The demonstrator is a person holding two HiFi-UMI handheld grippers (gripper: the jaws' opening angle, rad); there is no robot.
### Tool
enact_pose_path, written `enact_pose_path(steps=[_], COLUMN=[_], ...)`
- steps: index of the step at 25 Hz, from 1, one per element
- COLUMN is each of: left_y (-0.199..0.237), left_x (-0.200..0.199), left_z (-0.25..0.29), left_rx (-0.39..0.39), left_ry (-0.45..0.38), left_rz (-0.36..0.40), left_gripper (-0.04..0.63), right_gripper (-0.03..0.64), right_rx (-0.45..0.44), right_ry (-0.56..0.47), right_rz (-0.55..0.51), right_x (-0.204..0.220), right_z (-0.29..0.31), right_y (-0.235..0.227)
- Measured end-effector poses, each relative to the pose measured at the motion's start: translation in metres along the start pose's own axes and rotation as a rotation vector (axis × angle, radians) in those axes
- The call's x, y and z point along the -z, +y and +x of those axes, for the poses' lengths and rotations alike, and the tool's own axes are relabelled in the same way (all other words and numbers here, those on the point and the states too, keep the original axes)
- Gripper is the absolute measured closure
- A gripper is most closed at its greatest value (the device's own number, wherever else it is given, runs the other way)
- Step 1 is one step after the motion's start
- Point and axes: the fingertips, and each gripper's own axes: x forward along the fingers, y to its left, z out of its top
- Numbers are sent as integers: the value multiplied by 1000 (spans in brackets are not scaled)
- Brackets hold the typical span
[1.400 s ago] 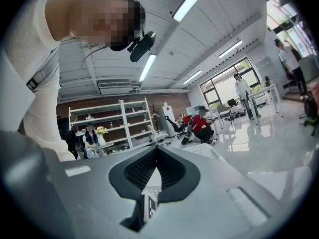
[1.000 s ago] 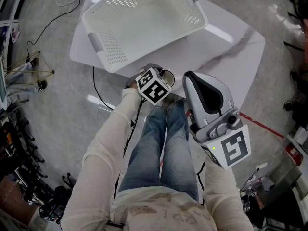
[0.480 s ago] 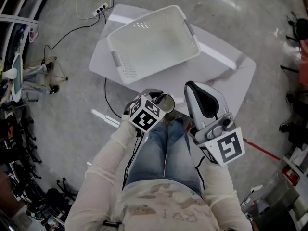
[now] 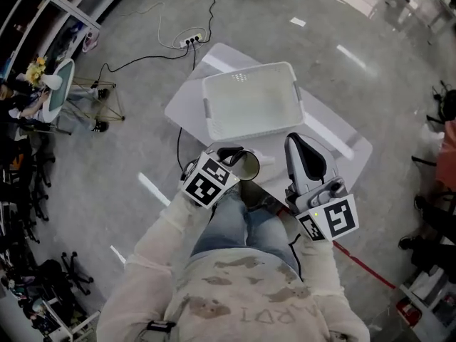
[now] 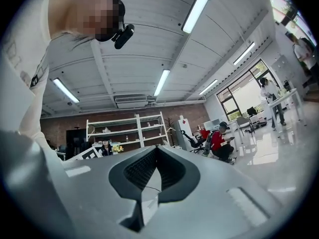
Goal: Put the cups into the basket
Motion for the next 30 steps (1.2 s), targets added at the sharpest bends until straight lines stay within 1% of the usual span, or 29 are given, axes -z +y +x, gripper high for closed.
enact_pose_path(steps=[6,9,13,16,19,25,30], left_y=[27,46,74,98,120,152,173], left_x=[-11,-14,-21,-24,-28,-31,-35], left_z=[-25,-30,-30,-20,-2,46,96], left_rx=[-48,-51,-36,-15,26,141,209], left_ry=[-26,-35,-40,-42,-34,25,73], left_rz=[-37,-54,-49,-25,11,103,184], left_gripper=[554,554,554,554,554,554,554], right_gripper=[592,592,591,592,591,592,591], right_rx=[-53,-63,-57,-29,15,126,203], right_ry=[17,24,22,19,19,38,54], right_rz=[-11,-6,8,17,30,55,55], right_x=[-4,-5,-9,-8,-4,8,22], right_z=[31,50,78,100,122,160,181], right_y=[11,16,19,15,6,-14,-37])
